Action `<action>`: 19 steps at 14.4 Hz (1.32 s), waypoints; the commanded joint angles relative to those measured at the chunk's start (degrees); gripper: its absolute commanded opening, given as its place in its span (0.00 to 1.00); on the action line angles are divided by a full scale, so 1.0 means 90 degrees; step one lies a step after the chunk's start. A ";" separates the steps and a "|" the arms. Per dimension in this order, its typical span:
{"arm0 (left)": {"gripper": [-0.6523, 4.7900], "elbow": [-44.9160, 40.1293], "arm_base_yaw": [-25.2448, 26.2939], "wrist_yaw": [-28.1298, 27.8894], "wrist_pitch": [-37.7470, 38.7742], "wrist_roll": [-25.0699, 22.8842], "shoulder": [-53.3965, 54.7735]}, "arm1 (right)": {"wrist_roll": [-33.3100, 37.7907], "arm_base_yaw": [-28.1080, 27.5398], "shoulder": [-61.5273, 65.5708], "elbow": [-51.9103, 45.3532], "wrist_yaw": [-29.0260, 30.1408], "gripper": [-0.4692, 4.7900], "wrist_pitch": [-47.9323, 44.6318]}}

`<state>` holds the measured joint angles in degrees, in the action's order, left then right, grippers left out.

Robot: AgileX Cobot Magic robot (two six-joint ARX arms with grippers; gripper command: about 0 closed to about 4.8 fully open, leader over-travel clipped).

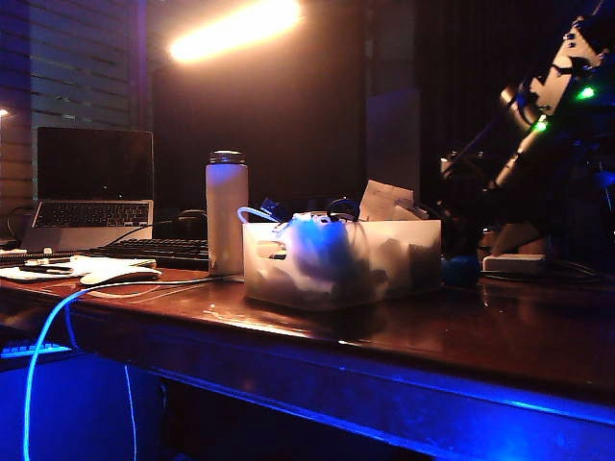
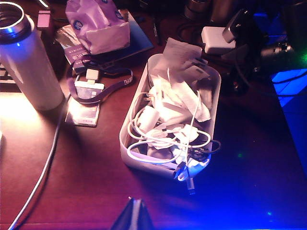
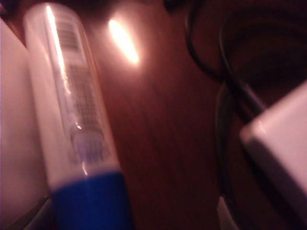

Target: Pick up the liquid glue and place it into the translucent box.

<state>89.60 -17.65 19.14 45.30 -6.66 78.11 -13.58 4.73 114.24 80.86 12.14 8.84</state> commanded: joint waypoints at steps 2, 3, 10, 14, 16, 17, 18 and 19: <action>0.11 0.0024 -0.0005 0.0044 -0.0041 0.0000 -0.0024 | 0.0005 0.0010 0.0296 0.0357 0.0367 0.98 -0.0002; 0.11 0.0022 -0.0005 0.0044 -0.0044 -0.0002 -0.0024 | 0.0005 0.0010 0.0391 0.0413 0.0369 0.98 0.0005; 0.11 0.0024 -0.0005 0.0044 -0.0039 0.0000 -0.0024 | 0.0005 0.0012 0.0984 0.0680 0.0410 0.75 0.0053; 0.11 0.0022 -0.0005 0.0044 -0.0034 0.0000 -0.0024 | 0.0005 0.0046 0.0950 0.0838 0.0386 0.55 0.0236; 0.11 0.0024 -0.0005 0.0068 -0.0007 0.0000 -0.0024 | 0.0005 0.0041 0.0753 0.0845 0.0374 0.55 0.0352; 0.11 0.0024 -0.0005 0.0068 -0.0005 0.0000 -0.0024 | 0.0002 0.0041 0.0590 0.0845 0.0357 0.55 0.0340; 0.11 0.0024 -0.0005 0.0068 -0.0002 0.0000 -0.0024 | 0.0005 0.0041 0.0459 0.0848 0.0352 0.55 0.0325; 0.11 0.0024 -0.0005 0.0068 -0.0002 0.0000 -0.0024 | 0.0005 0.0041 0.0338 0.0848 0.0333 0.55 0.0325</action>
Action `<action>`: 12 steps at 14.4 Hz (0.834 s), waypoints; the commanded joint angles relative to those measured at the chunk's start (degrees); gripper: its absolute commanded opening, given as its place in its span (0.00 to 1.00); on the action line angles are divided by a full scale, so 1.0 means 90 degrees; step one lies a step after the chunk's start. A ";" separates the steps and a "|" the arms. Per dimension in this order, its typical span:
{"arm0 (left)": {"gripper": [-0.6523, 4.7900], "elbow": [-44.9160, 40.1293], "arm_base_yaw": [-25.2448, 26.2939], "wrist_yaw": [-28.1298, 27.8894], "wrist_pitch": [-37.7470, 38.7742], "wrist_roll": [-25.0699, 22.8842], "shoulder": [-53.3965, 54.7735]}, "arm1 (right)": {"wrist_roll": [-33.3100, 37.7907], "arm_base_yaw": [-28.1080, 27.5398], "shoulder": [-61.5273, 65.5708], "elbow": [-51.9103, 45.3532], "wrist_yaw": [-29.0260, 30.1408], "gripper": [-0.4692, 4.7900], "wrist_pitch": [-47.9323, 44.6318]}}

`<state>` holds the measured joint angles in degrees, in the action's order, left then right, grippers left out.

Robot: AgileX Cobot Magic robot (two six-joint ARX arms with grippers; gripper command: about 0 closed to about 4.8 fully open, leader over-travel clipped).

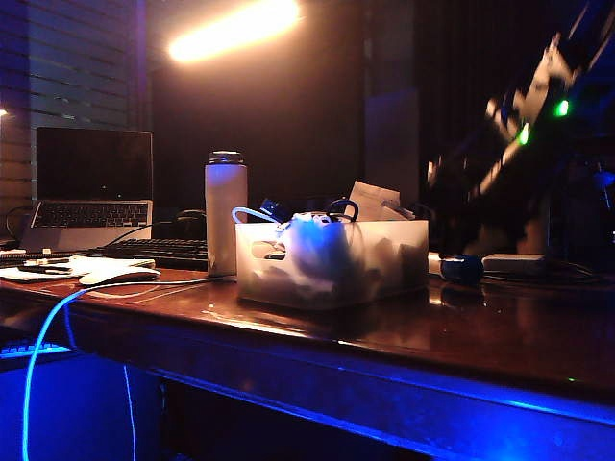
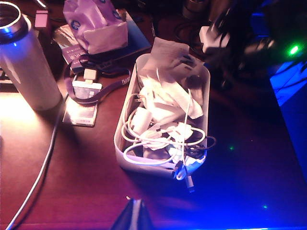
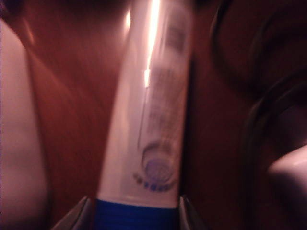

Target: Pick up the liquid glue and place it into the translucent box.

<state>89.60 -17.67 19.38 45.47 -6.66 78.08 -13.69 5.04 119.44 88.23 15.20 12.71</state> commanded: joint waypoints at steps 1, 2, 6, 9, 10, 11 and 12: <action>0.11 0.0022 -0.0002 0.0041 -0.0022 0.0000 -0.0022 | 0.0017 0.0007 -0.0369 0.0029 -0.0007 0.55 -0.0102; 0.11 0.0022 -0.0002 0.0041 -0.0022 0.0000 -0.0022 | 0.0017 0.0007 -0.0491 0.0029 -0.0010 0.55 -0.0109; 0.11 0.0022 -0.0002 0.0041 0.0022 0.0000 -0.0022 | 0.0017 0.0007 -0.0374 0.0027 0.0051 0.71 -0.0308; 0.11 0.0022 -0.0002 0.0041 0.0036 0.0000 -0.0022 | 0.0019 0.0010 -0.0066 0.0024 0.0046 0.71 -0.0284; 0.11 0.0022 -0.0002 0.0041 0.0036 0.0000 -0.0022 | 0.0019 0.0010 -0.0005 0.0024 0.0046 0.71 -0.0291; 0.11 0.0022 -0.0002 0.0041 0.0036 0.0000 -0.0022 | 0.0019 0.0010 0.0051 0.0024 0.0044 0.71 -0.0323; 0.11 0.0022 -0.0002 0.0041 0.0036 0.0000 -0.0022 | 0.0019 0.0010 0.0104 0.0027 0.0041 0.71 -0.0350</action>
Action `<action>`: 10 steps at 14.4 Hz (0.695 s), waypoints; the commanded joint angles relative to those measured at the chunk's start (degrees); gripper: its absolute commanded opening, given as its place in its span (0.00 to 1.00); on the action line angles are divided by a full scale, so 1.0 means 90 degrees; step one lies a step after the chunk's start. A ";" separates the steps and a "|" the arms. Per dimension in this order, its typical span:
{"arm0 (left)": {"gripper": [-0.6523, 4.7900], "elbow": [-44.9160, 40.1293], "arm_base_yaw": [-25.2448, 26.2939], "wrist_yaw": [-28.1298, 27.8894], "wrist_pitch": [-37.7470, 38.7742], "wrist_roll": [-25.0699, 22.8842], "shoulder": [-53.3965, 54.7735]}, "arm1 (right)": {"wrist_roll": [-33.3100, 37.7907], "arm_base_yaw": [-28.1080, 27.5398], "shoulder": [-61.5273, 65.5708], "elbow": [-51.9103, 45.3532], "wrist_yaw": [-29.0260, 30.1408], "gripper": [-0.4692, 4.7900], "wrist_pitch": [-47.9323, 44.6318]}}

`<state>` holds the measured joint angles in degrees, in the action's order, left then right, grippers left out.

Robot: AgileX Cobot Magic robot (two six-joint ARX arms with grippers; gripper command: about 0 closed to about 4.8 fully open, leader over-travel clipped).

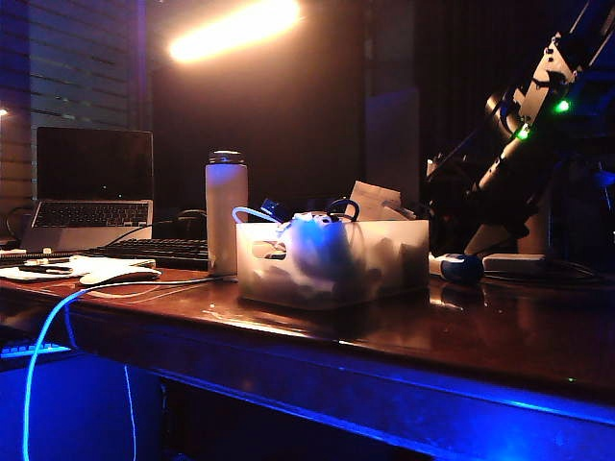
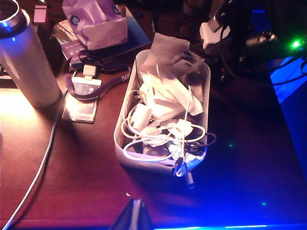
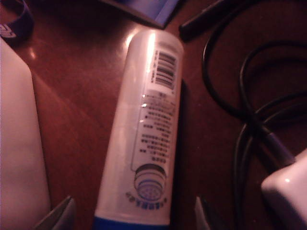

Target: Pick up the liquid glue and place it into the translucent box.

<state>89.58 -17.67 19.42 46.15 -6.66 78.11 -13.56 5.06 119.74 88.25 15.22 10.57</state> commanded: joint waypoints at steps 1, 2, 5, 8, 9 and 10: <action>0.11 0.0024 -0.0002 0.0036 -0.0036 0.0000 -0.0024 | 0.0007 0.0007 0.0124 0.0022 0.0017 0.71 -0.0141; 0.11 0.0024 -0.0002 0.0041 -0.0036 0.0002 -0.0024 | 0.0007 0.0007 0.0189 0.0024 0.0017 0.71 -0.0155; 0.11 0.0024 -0.0002 0.0039 -0.0012 0.0000 -0.0024 | 0.0019 0.0019 0.0338 0.0022 0.0017 0.71 -0.0153; 0.11 0.0024 -0.0002 0.0036 0.0010 0.0000 -0.0024 | 0.0155 0.0022 0.0335 0.0022 -0.0032 0.49 -0.0202; 0.11 0.0024 -0.0002 0.0036 0.0010 0.0000 -0.0024 | 0.0158 0.0022 0.0335 0.0022 -0.0029 0.34 -0.0202; 0.11 0.0024 -0.0002 0.0036 0.0010 0.0000 -0.0024 | 0.0158 0.0024 0.0335 0.0022 -0.0029 0.29 -0.0202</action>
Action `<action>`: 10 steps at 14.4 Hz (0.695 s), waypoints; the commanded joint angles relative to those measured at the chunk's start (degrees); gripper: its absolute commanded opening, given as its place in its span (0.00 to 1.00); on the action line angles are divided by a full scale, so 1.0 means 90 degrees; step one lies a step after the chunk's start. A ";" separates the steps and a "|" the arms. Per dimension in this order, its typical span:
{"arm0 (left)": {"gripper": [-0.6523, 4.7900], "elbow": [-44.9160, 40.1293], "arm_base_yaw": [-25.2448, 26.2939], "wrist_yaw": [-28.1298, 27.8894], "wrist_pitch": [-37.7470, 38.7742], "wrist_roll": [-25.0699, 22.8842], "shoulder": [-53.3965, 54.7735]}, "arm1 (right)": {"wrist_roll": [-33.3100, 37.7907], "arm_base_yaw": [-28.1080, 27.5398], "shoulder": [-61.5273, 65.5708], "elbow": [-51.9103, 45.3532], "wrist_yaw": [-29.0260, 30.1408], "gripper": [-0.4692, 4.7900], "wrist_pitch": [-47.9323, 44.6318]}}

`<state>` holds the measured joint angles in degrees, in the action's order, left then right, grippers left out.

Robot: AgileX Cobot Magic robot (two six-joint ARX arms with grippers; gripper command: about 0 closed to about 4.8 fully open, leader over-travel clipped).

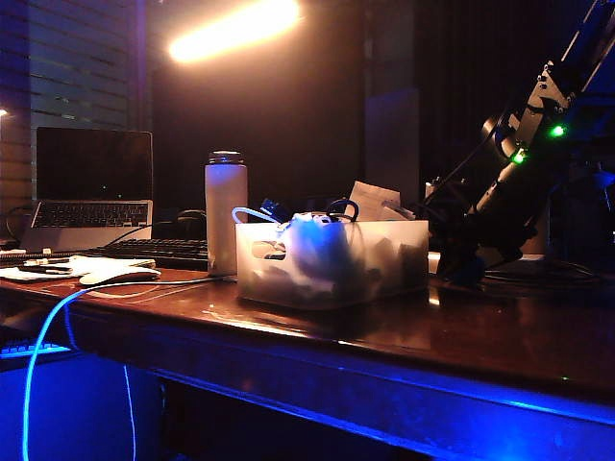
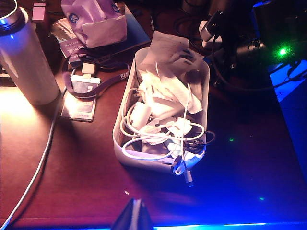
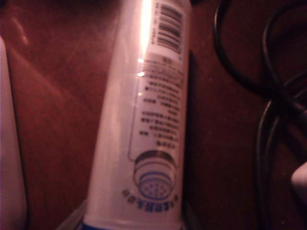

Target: Pick up the liquid glue and place it into the translucent box.

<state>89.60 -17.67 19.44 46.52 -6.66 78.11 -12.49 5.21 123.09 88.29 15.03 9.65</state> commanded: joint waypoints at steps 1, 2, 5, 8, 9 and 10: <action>0.11 0.0022 -0.0002 0.0034 -0.0032 0.0000 -0.0024 | 0.0039 0.0007 -0.0039 0.0017 -0.0007 0.29 -0.0097; 0.11 0.0022 -0.0002 0.0034 -0.0032 0.0000 -0.0024 | 0.0051 0.0005 -0.0046 0.0017 -0.0007 0.29 -0.0097; 0.11 0.0022 -0.0002 0.0034 -0.0032 0.0000 -0.0024 | 0.0051 0.0005 -0.0172 0.0017 -0.0010 0.29 -0.0049; 0.11 0.0022 -0.0002 0.0034 -0.0029 0.0000 -0.0024 | 0.0046 0.0005 -0.0461 0.0019 -0.0180 0.28 -0.0051; 0.11 0.0022 -0.0002 0.0036 -0.0029 0.0000 -0.0024 | 0.0046 0.0005 -0.0602 0.0019 -0.0233 0.28 -0.0049; 0.11 0.0022 -0.0002 0.0036 -0.0029 0.0000 -0.0024 | 0.0046 0.0005 -0.0775 0.0019 -0.0250 0.28 -0.0034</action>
<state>89.60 -17.67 19.44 46.54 -6.66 78.08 -12.25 5.21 117.71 88.23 12.99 10.52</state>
